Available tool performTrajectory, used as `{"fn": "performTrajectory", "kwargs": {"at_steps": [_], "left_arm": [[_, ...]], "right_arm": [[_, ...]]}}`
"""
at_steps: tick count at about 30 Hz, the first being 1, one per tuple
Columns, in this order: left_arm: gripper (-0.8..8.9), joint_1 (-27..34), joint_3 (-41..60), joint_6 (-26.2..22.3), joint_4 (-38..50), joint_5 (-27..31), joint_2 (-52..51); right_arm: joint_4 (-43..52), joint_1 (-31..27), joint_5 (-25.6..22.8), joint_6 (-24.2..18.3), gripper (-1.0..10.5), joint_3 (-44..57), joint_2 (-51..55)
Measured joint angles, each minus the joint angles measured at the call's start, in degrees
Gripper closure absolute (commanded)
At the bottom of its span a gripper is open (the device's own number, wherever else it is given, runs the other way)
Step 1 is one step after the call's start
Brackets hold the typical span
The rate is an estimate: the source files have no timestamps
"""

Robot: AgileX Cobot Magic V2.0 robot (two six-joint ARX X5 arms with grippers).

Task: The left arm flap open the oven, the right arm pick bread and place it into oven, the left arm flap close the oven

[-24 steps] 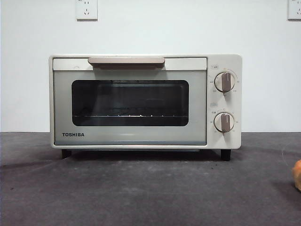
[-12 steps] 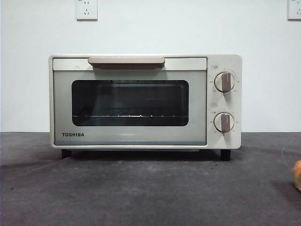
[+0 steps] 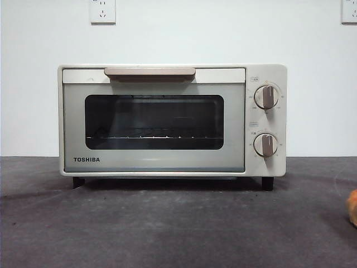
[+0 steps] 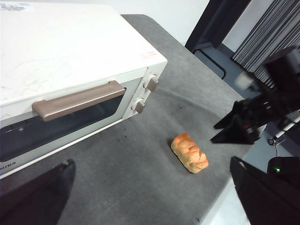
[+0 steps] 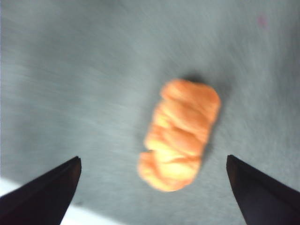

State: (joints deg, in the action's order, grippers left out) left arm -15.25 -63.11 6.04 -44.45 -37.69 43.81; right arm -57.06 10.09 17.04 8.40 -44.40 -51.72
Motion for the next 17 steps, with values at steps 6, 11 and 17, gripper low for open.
{"fn": "performTrajectory", "kwargs": {"at_steps": [6,11,17], "left_arm": [[2.82,0.00,0.00,-0.17,0.00,0.20,0.00],[2.82,0.00,0.00,-0.17,0.00,0.28,0.00],[2.82,0.00,0.00,-0.20,0.00,0.28,0.00]], "right_arm": [[4.63,1.62,-2.82,2.12,4.5,2.95,-8.63],[7.69,3.52,-5.99,2.84,4.5,2.95,-14.93],[9.77,5.57,-6.73,3.06,5.3,2.95,-20.70]]}}
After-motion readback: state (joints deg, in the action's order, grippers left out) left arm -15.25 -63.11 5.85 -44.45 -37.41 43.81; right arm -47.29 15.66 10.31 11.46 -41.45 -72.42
